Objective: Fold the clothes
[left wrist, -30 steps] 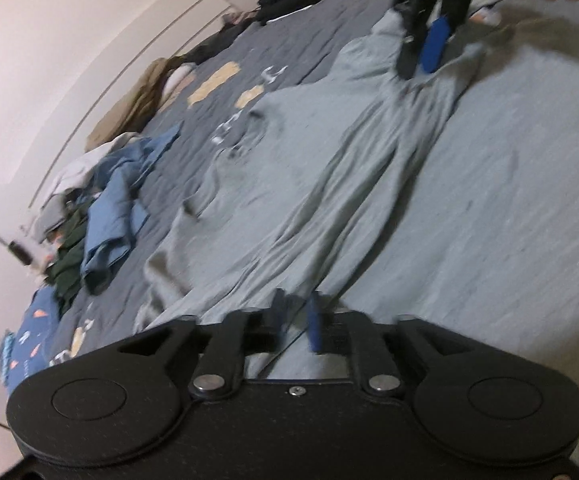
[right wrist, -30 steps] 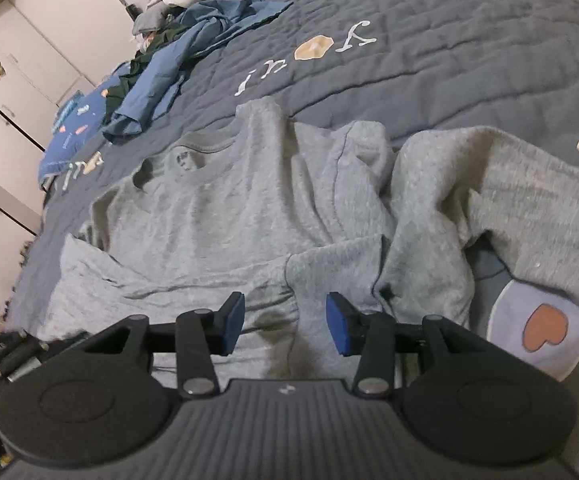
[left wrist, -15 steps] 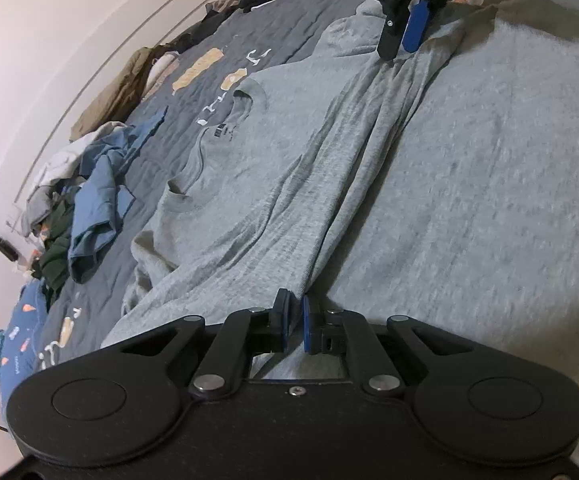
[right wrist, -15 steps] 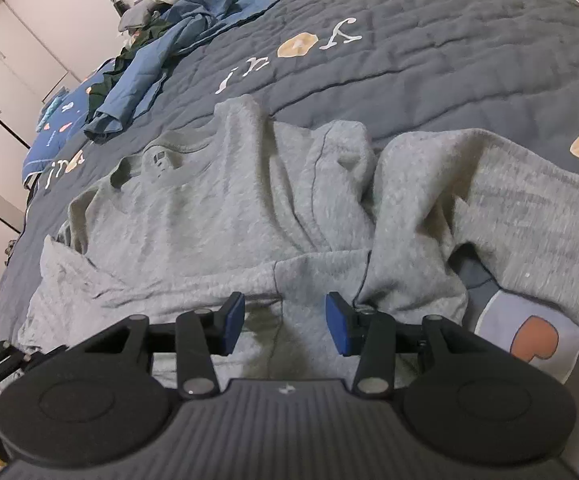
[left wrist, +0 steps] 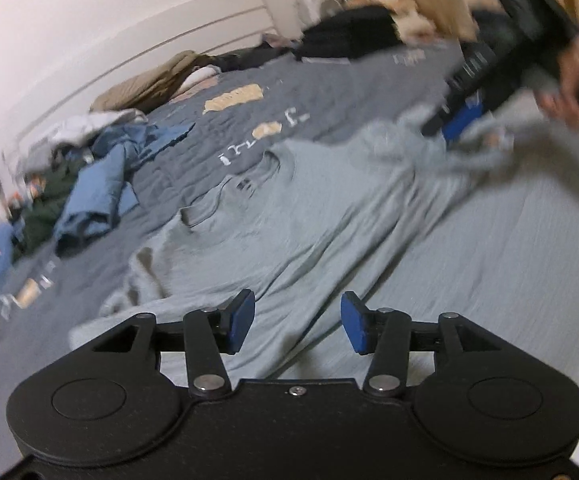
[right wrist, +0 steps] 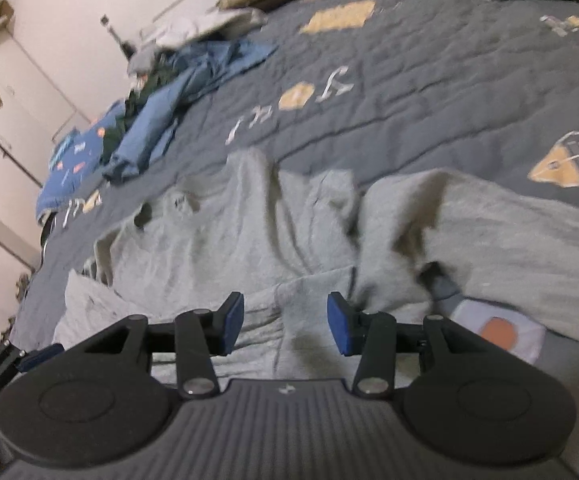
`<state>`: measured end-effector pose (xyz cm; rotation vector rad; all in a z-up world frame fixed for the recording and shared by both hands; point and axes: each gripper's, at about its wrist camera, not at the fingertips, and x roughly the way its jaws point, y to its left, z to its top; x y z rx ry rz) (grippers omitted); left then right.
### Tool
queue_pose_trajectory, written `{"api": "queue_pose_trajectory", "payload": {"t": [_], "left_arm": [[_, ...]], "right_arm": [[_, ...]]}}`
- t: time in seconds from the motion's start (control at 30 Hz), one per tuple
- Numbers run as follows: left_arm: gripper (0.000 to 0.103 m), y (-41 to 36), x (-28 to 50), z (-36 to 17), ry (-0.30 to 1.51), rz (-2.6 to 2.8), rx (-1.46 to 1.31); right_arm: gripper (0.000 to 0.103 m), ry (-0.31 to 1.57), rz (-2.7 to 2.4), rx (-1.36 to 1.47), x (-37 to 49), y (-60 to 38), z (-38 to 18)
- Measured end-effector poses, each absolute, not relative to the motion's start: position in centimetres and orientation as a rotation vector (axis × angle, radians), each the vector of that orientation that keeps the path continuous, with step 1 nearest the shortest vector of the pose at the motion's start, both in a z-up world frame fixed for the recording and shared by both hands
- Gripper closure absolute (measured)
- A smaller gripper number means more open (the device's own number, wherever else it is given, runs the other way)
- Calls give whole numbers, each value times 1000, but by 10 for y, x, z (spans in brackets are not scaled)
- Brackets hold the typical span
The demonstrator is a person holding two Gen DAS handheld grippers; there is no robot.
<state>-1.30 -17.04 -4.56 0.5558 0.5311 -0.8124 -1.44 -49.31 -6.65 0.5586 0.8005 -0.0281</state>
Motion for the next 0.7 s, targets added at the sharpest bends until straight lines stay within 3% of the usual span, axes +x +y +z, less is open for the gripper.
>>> {"api": "queue_pose_trajectory", "payload": {"t": [0.37,0.7], "left_arm": [[54,-196,-22,-17,608,-927,137],[52,-226,-56,-9,647,-997,-7]], "right_arm": [[57,683,-226,651,-79,-546,-58],[56,583,-519,788,-173,-605,-80]]}}
